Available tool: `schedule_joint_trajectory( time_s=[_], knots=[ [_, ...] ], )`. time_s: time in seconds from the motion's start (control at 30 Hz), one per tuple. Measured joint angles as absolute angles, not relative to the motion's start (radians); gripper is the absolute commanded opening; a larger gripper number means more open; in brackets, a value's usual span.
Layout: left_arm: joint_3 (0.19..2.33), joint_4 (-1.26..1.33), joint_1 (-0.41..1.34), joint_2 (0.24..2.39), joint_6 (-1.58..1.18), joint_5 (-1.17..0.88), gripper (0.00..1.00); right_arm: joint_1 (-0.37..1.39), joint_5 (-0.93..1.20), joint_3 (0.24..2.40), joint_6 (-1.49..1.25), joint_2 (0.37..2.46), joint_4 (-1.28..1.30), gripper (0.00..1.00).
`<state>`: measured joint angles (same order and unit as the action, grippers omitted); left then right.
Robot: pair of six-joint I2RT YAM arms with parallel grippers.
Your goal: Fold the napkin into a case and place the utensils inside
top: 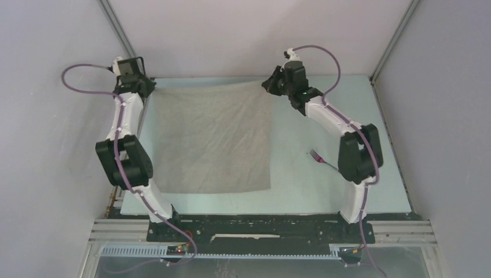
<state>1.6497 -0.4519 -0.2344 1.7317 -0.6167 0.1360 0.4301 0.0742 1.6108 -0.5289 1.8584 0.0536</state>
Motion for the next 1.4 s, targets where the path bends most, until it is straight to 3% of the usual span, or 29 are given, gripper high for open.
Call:
schedule_joint_trajectory(
  time_s=[0.3, 0.57, 1.0, 1.4],
  knots=[
    [1.761, -0.403, -0.233, 2.034, -0.59, 0.092, 0.0, 0.373, 0.152, 1.843, -0.521, 2.192, 0.062, 0.0],
    [1.798, -0.524, -0.244, 2.027, -0.559, 0.103, 0.0, 0.369, 0.26, 1.917, -0.511, 2.182, 0.215, 0.0],
    [1.418, -0.818, -0.27, 1.827, -0.444, 0.17, 0.0, 0.411, 0.425, 1.411, -0.537, 1.95, 0.316, 0.0],
    [1.263, -0.833, -0.271, 1.756, -0.409, 0.282, 0.0, 0.482, 0.451, 1.243, -0.542, 1.944, 0.296, 0.0]
  ],
)
